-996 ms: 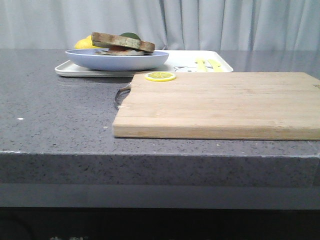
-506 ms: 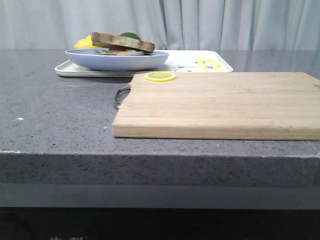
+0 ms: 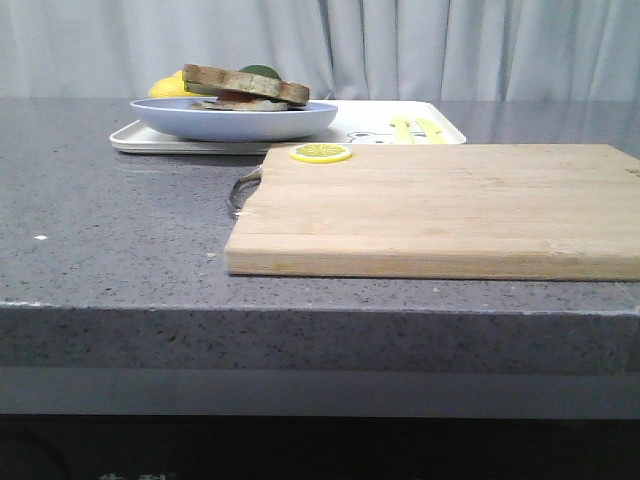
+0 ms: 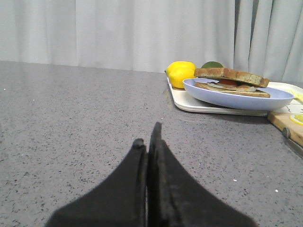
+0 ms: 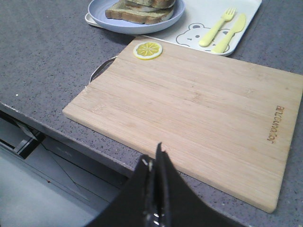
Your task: Place bread and move sandwich to tray
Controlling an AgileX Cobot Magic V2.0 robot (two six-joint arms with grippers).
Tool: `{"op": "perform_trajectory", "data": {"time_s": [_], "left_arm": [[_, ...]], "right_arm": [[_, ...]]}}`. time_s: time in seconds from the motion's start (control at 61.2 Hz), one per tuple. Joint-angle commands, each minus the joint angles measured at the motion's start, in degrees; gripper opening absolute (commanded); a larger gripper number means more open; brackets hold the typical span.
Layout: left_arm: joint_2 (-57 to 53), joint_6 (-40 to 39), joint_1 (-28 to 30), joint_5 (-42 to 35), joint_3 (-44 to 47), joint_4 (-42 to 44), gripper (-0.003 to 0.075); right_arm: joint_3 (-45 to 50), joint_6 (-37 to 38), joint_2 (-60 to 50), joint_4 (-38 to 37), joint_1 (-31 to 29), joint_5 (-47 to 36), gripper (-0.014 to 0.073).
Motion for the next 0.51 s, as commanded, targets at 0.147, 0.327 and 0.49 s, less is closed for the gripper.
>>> {"op": "perform_trajectory", "data": {"time_s": [0.147, 0.327, 0.49], "left_arm": [[-1.29, -0.38, 0.05, -4.71, 0.13, -0.55, -0.002], [-1.29, -0.38, 0.05, -4.71, 0.13, -0.55, -0.002], [-1.29, -0.38, 0.05, -4.71, 0.13, -0.55, -0.002]], "right_arm": [[0.71, -0.15, -2.09, 0.16, -3.11, -5.14, -0.0069], [13.16, -0.2, -9.86, 0.01, -13.58, -18.13, -0.0069], [27.74, -0.2, -18.07, 0.01, -19.22, -36.91, -0.0069]]}}
